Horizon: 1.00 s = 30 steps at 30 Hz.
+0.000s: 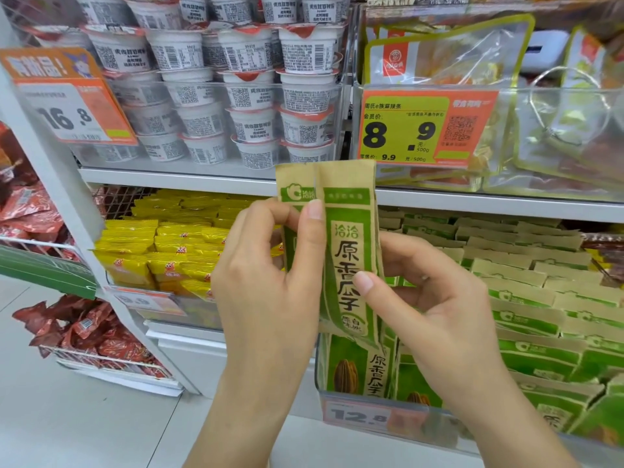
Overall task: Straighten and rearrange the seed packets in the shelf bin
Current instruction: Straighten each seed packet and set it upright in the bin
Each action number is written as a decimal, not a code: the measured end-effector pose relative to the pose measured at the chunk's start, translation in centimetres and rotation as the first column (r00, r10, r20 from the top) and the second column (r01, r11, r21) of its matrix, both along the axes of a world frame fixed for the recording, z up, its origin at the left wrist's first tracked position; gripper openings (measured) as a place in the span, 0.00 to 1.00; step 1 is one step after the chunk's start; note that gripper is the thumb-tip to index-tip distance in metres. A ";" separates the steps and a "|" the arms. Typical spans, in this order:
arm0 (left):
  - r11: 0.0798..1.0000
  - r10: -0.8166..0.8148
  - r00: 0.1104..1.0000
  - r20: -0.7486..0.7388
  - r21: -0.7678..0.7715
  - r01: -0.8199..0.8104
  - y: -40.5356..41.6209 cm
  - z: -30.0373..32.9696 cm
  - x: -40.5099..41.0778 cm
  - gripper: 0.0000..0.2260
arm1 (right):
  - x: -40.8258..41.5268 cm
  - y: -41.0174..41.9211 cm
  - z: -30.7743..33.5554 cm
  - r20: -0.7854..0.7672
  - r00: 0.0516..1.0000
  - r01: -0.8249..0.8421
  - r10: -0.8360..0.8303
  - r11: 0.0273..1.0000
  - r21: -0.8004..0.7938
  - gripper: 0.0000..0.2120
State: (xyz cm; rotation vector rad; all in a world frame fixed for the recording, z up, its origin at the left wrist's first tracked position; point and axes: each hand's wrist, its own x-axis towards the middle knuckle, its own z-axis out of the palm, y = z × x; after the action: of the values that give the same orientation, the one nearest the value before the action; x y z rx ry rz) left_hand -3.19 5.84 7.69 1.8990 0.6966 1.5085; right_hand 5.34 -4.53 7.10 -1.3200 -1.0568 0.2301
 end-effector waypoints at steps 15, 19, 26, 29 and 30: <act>0.883 -0.444 0.701 -0.559 -0.141 0.447 -0.6 -0.2 -0.4 0.43 | 1.7 -0.3 0.8 -0.489 0.867 0.170 -0.092 0.978 0.118 0.14; 0.828 -0.559 0.715 -0.420 -0.229 0.512 -0.2 -0.4 -0.3 0.41 | 1.9 -0.6 1.2 -0.489 0.868 0.169 -0.088 0.978 0.123 0.14; 0.799 -0.601 0.696 -0.393 -0.319 0.510 -0.4 -0.4 -0.2 0.43 | 1.9 -0.7 1.0 -0.446 0.891 0.140 -0.087 0.986 0.086 0.13; 0.807 -0.591 0.701 -0.399 -0.317 0.499 -0.6 -0.2 -0.2 0.42 | 1.8 -0.6 1.0 -0.431 0.900 0.115 -0.070 0.990 0.080 0.13; 0.803 -0.595 0.704 -0.389 -0.322 0.501 -0.7 -0.1 -0.2 0.41 | 1.8 -0.7 1.0 -0.436 0.899 0.090 -0.048 0.993 0.075 0.13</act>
State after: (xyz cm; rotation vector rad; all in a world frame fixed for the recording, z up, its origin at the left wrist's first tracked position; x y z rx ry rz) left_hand -3.36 5.15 7.55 2.0869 0.3860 0.5730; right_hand 7.15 -5.18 8.14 -1.1493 -0.6327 0.3971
